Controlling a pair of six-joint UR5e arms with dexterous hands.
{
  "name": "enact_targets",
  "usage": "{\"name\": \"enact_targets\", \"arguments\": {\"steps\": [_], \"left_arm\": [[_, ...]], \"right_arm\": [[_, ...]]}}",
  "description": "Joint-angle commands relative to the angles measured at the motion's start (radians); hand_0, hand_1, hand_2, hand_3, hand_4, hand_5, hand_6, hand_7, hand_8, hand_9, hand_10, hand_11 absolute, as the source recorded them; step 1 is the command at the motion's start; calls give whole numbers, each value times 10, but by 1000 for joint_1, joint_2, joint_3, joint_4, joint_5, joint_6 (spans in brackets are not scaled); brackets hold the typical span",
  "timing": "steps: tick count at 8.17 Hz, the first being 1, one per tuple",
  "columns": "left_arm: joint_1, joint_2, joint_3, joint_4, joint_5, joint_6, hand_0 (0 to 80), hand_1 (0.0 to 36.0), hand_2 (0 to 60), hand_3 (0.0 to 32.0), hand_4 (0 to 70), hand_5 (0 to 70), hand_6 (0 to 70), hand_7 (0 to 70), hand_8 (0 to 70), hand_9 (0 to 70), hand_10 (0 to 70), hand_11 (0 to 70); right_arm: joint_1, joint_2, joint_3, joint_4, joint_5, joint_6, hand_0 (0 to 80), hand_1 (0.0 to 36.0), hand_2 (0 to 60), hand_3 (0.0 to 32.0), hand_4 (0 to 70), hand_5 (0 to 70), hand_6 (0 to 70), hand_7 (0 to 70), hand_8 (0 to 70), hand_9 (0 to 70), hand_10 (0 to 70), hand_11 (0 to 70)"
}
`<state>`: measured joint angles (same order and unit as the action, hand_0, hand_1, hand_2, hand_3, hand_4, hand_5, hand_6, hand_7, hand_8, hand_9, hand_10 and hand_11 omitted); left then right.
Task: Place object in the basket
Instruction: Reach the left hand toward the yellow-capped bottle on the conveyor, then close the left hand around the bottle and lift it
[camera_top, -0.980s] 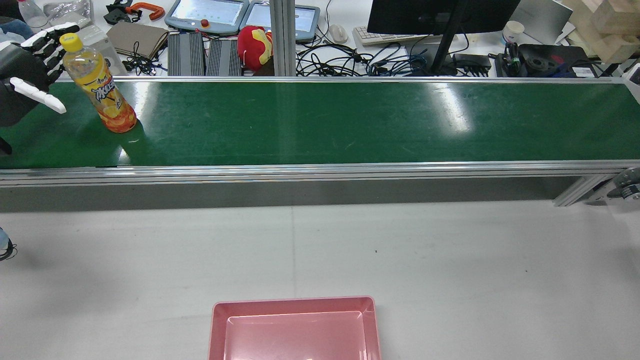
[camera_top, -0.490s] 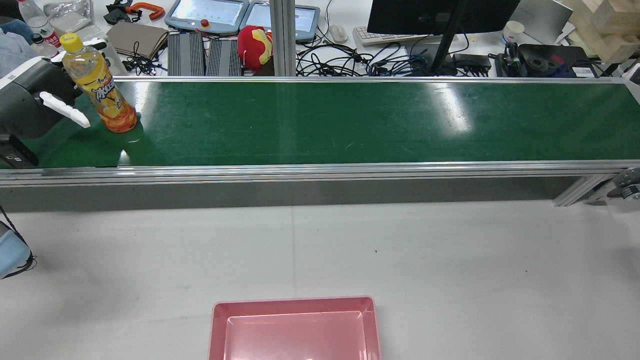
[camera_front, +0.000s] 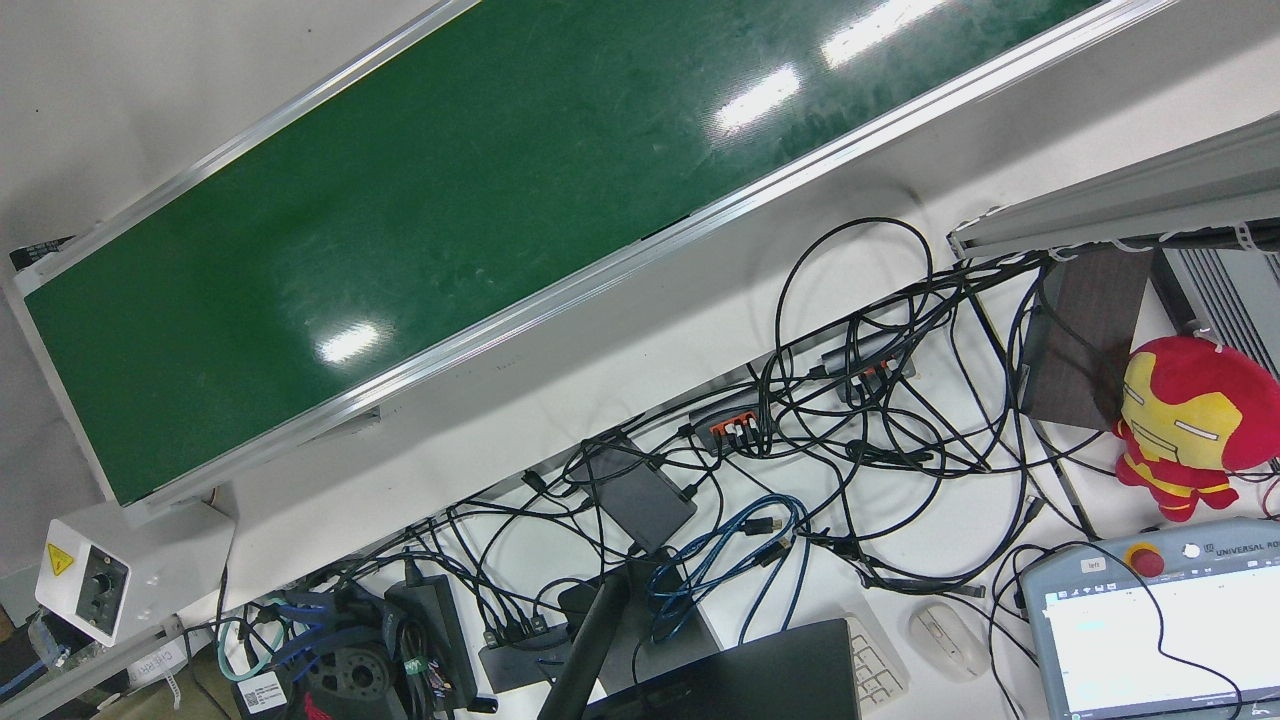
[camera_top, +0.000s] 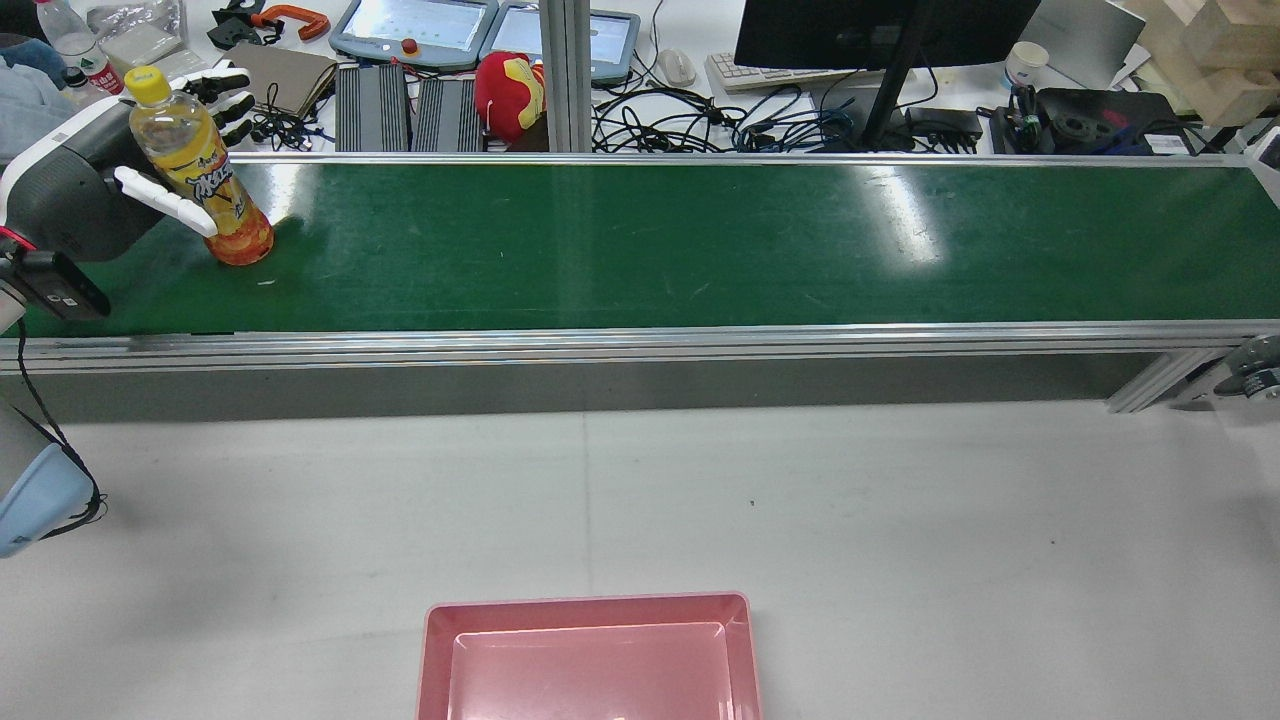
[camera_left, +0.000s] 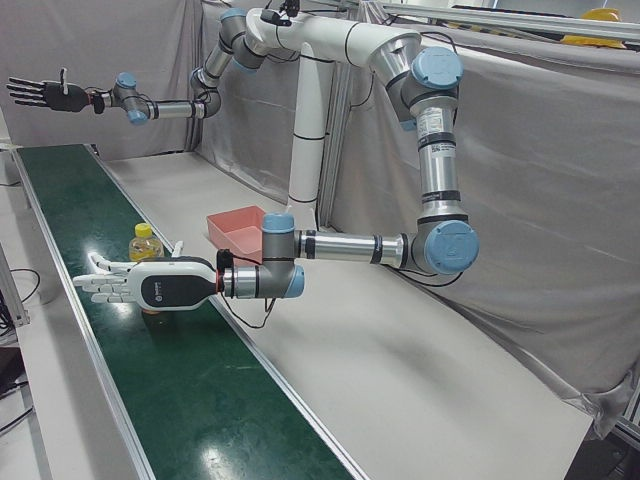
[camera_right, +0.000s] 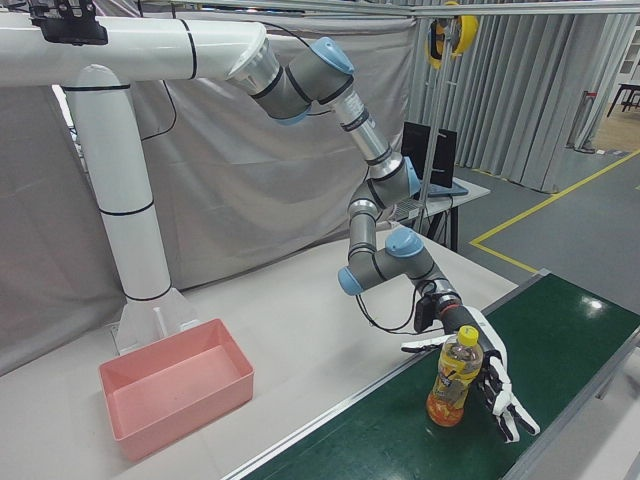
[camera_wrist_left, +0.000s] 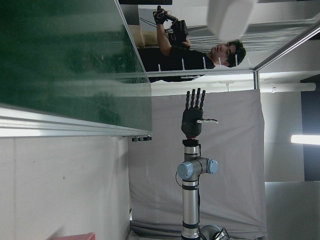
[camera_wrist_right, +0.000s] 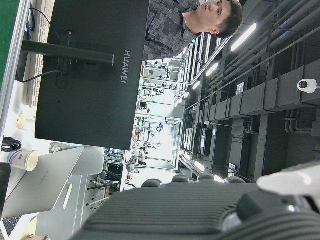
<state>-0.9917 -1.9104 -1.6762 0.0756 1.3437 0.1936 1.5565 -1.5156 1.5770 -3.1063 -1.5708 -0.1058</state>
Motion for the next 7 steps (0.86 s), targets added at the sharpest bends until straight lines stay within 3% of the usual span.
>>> {"name": "enact_targets", "arguments": {"steps": [1, 2, 3, 4, 5, 7], "left_arm": [[1, -38, -3, 76, -1, -14, 502, 360, 600, 0, 491, 700, 105, 131, 249, 335, 269, 409], [1, -38, -5, 78, 2, -20, 604, 360, 600, 0, 700, 700, 556, 506, 610, 700, 524, 700], [1, -38, -13, 82, 8, -19, 734, 360, 600, 0, 700, 700, 700, 700, 700, 700, 668, 700], [5, -35, -60, 91, 11, -16, 800, 360, 600, 0, 700, 700, 700, 700, 700, 700, 700, 700], [46, -27, -174, 155, 12, -11, 800, 360, 600, 0, 700, 700, 700, 700, 700, 700, 700, 700], [135, -32, -378, 293, 38, 4, 800, 360, 600, 0, 700, 700, 700, 700, 700, 700, 636, 700]], "right_arm": [[0, 0, 2, 0, 0, 0, 0, 0, 0, 0, 0, 0, 0, 0, 0, 0, 0, 0], [0, 0, 2, 0, 0, 0, 0, 0, 0, 0, 0, 0, 0, 0, 0, 0, 0, 0], [-1, 0, 2, 0, -1, 0, 0, 0, 0, 0, 0, 0, 0, 0, 0, 0, 0, 0], [0, 0, 2, 0, -1, 0, 0, 0, 0, 0, 0, 0, 0, 0, 0, 0, 0, 0], [-1, 0, 3, 0, 0, 0, 0, 0, 0, 0, 0, 0, 0, 0, 0, 0, 0, 0], [0, 0, 3, 0, 0, 0, 0, 0, 0, 0, 0, 0, 0, 0, 0, 0, 0, 0]]}}
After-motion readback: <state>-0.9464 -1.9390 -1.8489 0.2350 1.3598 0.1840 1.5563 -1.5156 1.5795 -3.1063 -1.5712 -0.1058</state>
